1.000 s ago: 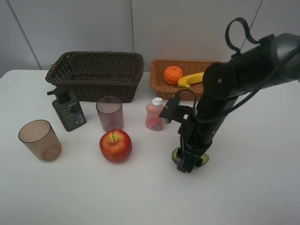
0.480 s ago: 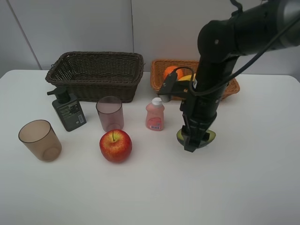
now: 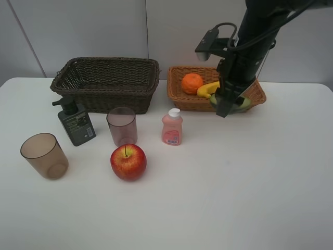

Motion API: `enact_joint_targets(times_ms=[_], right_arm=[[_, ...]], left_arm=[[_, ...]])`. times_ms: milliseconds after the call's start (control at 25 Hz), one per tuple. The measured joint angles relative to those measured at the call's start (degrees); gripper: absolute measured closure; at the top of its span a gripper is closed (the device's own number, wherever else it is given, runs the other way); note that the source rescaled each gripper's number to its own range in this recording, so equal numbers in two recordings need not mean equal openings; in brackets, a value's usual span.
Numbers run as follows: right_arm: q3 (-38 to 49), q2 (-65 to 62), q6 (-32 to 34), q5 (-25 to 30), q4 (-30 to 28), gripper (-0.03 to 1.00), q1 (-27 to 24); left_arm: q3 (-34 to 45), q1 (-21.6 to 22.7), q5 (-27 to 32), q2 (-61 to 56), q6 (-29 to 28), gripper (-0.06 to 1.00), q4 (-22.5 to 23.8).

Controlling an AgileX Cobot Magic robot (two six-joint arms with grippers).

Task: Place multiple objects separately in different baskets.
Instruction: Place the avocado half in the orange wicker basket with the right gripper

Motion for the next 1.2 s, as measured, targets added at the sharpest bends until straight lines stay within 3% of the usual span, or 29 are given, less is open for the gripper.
enact_joint_targets(times_ms=[120, 480, 640, 920, 1200], right_arm=[[-1.5, 0.0, 0.0, -3.6, -0.1, 0.51, -2.8], [-1.8, 1.9, 0.0, -22.4, -0.9, 0.51, -10.3], [-1.8, 4.9, 0.0, -28.0, -1.5, 0.51, -12.2], [-1.8, 9.1, 0.0, -33.6, -1.7, 0.51, -12.9], [-1.8, 9.9, -0.1, -34.5, -1.5, 0.51, -12.9]], left_arm=[[0.0, 0.0, 0.0, 0.0, 0.0, -0.06, 0.0], [0.0, 0.0, 0.0, 0.0, 0.0, -0.06, 0.0], [0.0, 0.0, 0.0, 0.0, 0.0, -0.06, 0.0], [0.0, 0.0, 0.0, 0.0, 0.0, -0.06, 0.0], [0.0, 0.0, 0.0, 0.0, 0.0, -0.06, 0.0]])
